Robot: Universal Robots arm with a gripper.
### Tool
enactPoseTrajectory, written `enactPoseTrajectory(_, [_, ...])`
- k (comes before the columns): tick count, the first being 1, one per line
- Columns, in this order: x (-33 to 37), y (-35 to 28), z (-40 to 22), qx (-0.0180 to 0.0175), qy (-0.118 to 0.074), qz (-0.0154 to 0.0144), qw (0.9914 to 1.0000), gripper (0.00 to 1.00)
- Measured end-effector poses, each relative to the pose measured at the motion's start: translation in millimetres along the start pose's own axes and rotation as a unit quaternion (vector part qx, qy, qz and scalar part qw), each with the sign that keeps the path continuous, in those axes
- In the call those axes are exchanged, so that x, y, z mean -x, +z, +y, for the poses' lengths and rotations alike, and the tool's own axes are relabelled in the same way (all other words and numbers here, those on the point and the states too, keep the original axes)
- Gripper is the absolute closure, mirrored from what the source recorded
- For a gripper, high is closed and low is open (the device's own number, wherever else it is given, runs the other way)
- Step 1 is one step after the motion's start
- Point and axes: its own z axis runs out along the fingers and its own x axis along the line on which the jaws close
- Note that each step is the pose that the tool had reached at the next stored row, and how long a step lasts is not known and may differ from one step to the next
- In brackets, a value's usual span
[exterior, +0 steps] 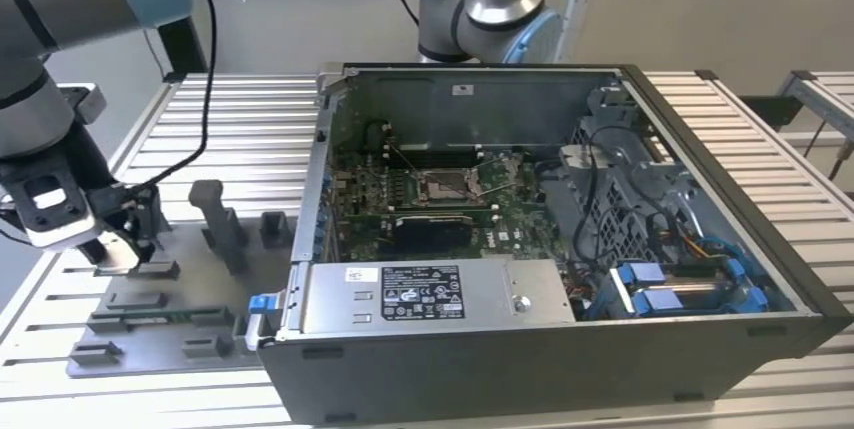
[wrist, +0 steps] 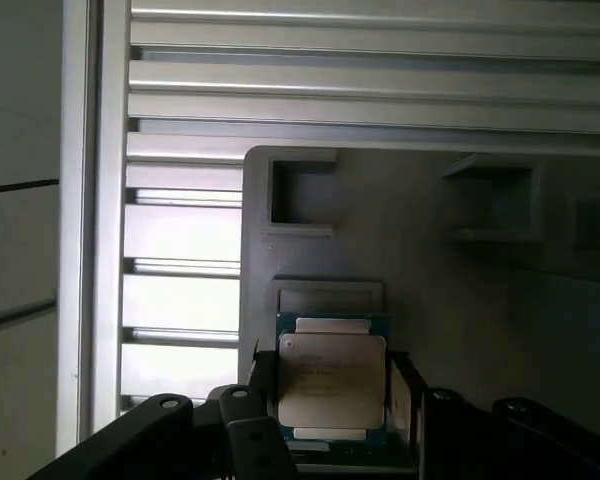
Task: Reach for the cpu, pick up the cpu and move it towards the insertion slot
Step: 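Pick up the cpu and move it towards the insertion slot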
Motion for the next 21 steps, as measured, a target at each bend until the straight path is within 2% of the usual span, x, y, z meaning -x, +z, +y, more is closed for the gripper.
enactPoseTrajectory(21, [0.0, -93.8, 3.7, -0.0002, 0.000, 0.0004, 1.00000, 1.00])
